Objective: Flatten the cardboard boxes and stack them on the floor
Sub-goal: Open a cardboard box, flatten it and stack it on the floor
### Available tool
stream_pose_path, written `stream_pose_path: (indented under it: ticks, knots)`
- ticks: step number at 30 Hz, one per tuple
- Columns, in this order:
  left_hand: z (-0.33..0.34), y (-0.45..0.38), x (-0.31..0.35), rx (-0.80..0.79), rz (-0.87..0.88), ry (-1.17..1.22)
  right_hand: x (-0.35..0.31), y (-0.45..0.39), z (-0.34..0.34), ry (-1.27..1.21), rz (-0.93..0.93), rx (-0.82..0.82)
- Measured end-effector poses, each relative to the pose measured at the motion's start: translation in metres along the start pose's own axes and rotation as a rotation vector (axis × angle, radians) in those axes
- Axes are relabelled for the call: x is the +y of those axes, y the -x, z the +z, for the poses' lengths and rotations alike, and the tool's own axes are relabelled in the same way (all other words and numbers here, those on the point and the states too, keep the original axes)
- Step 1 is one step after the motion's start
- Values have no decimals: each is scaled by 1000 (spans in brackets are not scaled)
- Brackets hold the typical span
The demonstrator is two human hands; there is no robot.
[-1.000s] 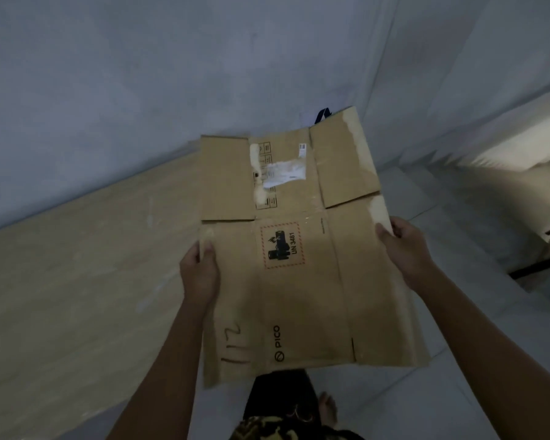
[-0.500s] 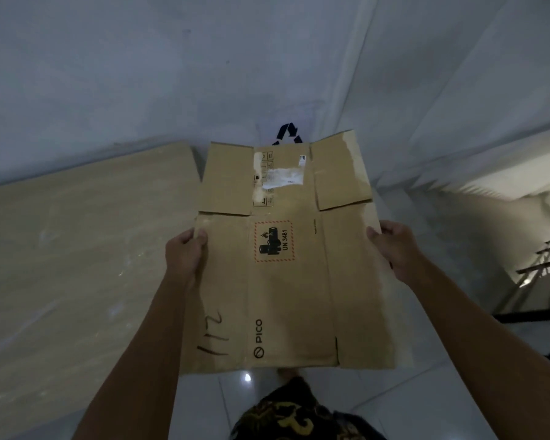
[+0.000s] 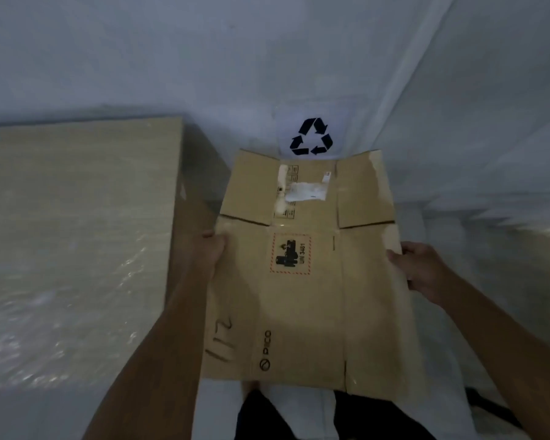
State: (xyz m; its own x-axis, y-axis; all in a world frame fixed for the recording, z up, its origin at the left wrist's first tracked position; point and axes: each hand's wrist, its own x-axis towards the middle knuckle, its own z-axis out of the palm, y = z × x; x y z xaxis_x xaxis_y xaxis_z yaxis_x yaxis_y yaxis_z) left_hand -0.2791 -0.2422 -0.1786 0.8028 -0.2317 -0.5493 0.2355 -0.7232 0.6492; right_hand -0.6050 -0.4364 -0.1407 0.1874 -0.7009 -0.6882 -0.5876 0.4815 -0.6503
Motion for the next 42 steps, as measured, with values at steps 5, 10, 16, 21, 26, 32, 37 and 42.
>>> stream_pose_path:
  ticks: [5,10,16,21,26,32,37,42]
  knots:
    - [73,-46,-54,28,-91,-49,42,-105,6,98,15,16]
    - [138,-106,-134,46,-178,-37,121,-198,49,212,9,105]
    - [210,-193,-252,-20,-257,-7,229,-299,110,229,47,174]
    - [266,-257,-323,-44,-321,16,305,-370,156,214,113,198]
    - [313,-301,-357,6,-265,52,330,-428,187,231,106,267]
    - [368,-351,-362,151,-179,13,330,-497,203,179,104,374]
    - [402,-370,-357,209,-36,-24,334,-535,203,176,124,466]
    - [392,-362,-347,13,-95,-240,335,-526,198,386,127,398]
